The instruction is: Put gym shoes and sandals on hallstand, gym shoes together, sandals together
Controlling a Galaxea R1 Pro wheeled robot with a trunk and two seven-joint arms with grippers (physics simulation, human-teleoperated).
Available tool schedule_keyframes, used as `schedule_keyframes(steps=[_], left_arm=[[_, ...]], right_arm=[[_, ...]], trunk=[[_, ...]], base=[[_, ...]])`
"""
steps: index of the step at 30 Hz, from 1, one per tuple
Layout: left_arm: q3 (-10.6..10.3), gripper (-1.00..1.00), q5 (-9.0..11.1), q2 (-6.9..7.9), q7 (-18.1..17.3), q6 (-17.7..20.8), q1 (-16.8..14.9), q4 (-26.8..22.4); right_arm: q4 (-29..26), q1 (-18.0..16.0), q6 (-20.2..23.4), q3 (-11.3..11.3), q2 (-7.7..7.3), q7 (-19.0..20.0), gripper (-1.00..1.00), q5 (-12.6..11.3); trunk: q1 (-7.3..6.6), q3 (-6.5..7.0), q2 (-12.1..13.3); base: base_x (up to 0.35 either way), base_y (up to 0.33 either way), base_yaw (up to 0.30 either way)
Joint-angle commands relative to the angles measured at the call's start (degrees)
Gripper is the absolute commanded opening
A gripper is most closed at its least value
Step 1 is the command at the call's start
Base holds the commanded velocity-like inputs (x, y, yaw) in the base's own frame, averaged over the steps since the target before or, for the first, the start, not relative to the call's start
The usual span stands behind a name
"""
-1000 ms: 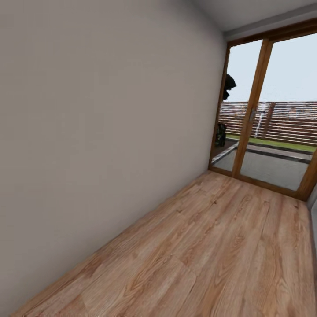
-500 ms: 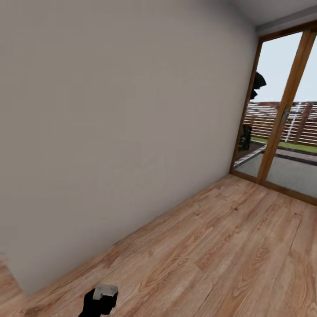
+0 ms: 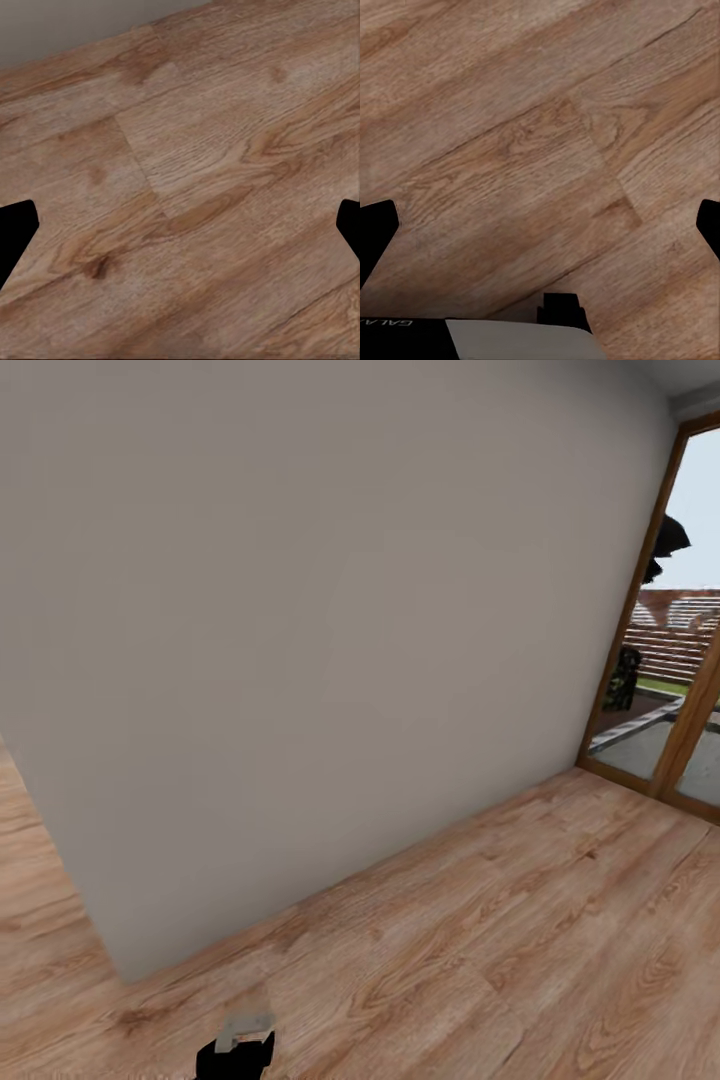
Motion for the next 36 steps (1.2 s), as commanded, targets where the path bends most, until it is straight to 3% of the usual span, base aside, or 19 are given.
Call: schedule_keyframes(steps=[1,8,36], left_arm=[[0.0,1.0,0.37,0.17,0.02,-0.18,-0.04,0.11],[-0.04,1.0,0.46,0.9,-0.08,-0.18,0.04,0.24],[-0.08,1.0,0.59,0.9,-0.12,-0.27,0.33,0.25]], right_arm=[[-0.07,0.0,0.07,0.02,-0.02,-0.01,1.0,0.07],[-0.08,0.0,0.1,0.01,0.01,-0.15,1.0,0.07],[-0.08,0.0,0.1,0.07,0.04,-0.18,1.0,0.07]], trunk=[[0.0,-0.08,-0.03],[0.0,-0.24,-0.03],[0.0,-0.85,-0.03]], base=[[0.0,0.0,0.3],[0.0,0.0,0.3],[0.051,-0.06,0.3]])
